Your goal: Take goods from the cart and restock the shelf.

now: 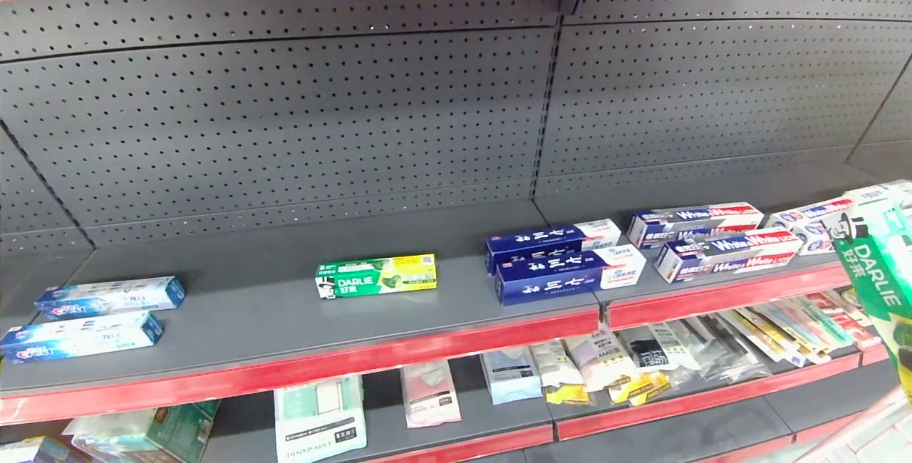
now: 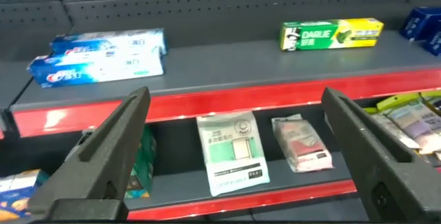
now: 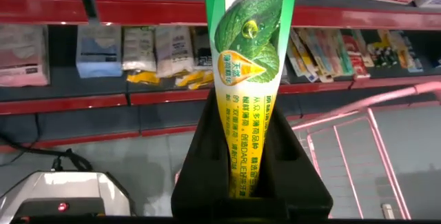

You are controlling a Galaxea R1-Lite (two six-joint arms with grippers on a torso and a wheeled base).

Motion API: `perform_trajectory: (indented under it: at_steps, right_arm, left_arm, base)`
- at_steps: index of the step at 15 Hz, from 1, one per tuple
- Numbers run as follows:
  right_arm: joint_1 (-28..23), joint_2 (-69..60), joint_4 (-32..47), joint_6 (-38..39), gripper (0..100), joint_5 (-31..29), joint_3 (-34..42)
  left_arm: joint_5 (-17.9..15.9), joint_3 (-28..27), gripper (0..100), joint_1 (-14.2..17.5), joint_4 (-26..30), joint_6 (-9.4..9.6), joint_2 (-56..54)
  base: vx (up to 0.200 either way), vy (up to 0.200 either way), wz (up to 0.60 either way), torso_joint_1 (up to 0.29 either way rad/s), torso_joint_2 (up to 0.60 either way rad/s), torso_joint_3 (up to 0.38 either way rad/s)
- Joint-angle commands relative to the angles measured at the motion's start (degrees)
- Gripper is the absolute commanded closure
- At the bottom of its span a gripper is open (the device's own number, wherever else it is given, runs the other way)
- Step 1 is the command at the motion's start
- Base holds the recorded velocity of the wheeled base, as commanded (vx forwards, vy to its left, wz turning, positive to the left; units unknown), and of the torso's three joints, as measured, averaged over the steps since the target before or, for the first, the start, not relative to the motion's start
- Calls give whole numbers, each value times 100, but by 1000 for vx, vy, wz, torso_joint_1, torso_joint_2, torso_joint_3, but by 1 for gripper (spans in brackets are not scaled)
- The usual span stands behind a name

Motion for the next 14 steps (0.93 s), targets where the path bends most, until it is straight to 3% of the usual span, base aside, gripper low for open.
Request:
perform_trajectory:
  at_steps: [1, 4, 7, 9, 14]
  right_arm:
    - [16, -65, -1, 0, 100, 19, 22]
    - [33, -399, -1, 0, 100, 449, 215]
    - [69, -909, -19, 71, 100, 1328, 470]
    - [69, -1084, -19, 202, 100, 1943, 514]
    - [33, -1137, -10, 255, 100, 1979, 470]
  left_arm:
    - [4, 0, 0, 2, -4, 0, 5]
    - [4, 0, 0, 2, -4, 0, 5]
    - [-4, 0, 0, 2, -4, 9, 5]
    - [-40, 0, 0, 2, -4, 132, 5]
    - [-31, -18, 0, 2, 5, 202, 462]
  base:
    - [0, 0, 0, 0, 0, 0]
    - [0, 0, 0, 0, 0, 0]
    - [0, 0, 0, 0, 0, 0]
    - [0, 0, 0, 0, 0, 0]
    - [0, 0, 0, 0, 0, 0]
